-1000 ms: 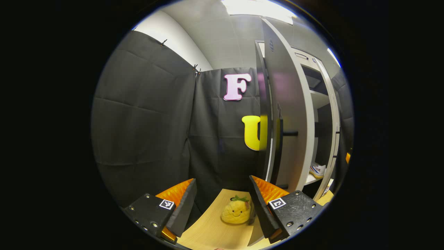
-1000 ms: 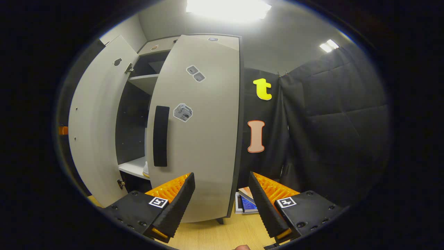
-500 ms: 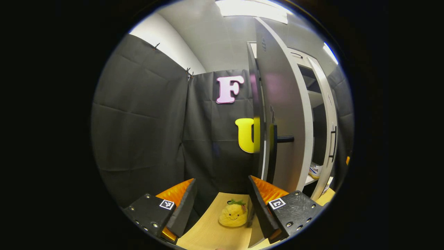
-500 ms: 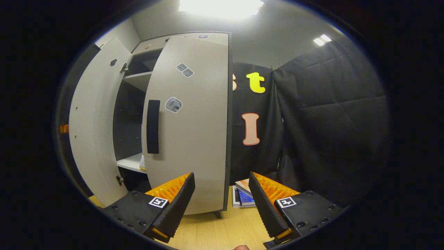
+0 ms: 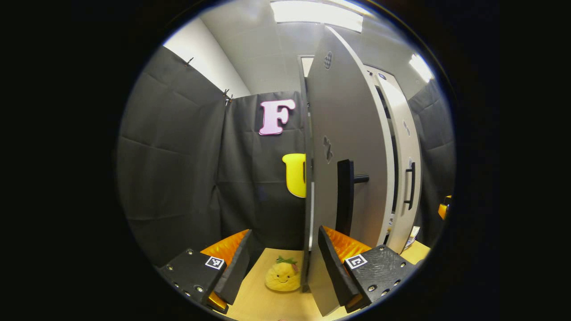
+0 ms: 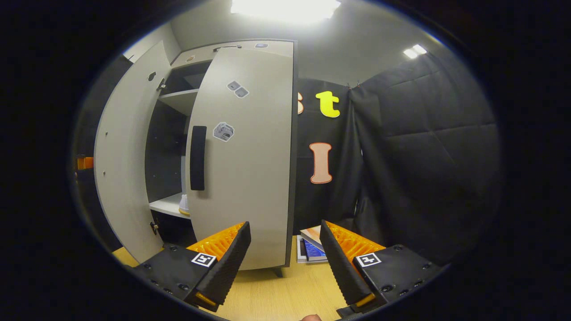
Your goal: Grab one shoe with the right hand and put it into the shoe cabinet, grab the other shoe with the left hand and put it into the shoe cabinet; then close the right door with the right hand and the left door with the left hand.
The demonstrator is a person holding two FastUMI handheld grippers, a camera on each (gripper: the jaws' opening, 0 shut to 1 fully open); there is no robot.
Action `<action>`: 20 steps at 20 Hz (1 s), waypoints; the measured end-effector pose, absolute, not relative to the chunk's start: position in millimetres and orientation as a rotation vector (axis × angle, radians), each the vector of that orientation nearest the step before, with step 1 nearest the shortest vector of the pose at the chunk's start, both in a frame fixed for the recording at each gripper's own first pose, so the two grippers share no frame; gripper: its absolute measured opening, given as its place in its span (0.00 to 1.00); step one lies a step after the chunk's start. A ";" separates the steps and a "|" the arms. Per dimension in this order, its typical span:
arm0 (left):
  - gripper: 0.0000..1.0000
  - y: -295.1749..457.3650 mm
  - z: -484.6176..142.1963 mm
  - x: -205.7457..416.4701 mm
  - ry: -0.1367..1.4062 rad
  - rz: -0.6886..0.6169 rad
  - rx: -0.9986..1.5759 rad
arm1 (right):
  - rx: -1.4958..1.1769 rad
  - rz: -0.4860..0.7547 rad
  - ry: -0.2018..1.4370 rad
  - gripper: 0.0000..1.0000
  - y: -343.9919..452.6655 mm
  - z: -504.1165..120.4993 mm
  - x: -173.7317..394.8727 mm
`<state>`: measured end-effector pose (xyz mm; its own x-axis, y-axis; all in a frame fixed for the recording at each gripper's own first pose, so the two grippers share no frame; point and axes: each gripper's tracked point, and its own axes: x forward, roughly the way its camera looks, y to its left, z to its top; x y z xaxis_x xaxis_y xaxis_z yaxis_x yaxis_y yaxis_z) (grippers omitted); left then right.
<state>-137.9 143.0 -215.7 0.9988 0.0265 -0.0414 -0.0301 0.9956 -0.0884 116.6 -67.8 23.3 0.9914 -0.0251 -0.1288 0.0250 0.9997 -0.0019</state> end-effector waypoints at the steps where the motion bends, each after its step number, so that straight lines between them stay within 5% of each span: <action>1: 0.79 138.8 -214.9 -135.9 0.041 0.018 -0.096 | -0.004 -0.029 0.131 0.98 -69.2 23.0 115.5; 20: 0.79 41.4 -216.7 -108.8 0.034 -0.160 -0.126 | -0.024 -0.097 0.151 0.98 -104.0 17.6 115.0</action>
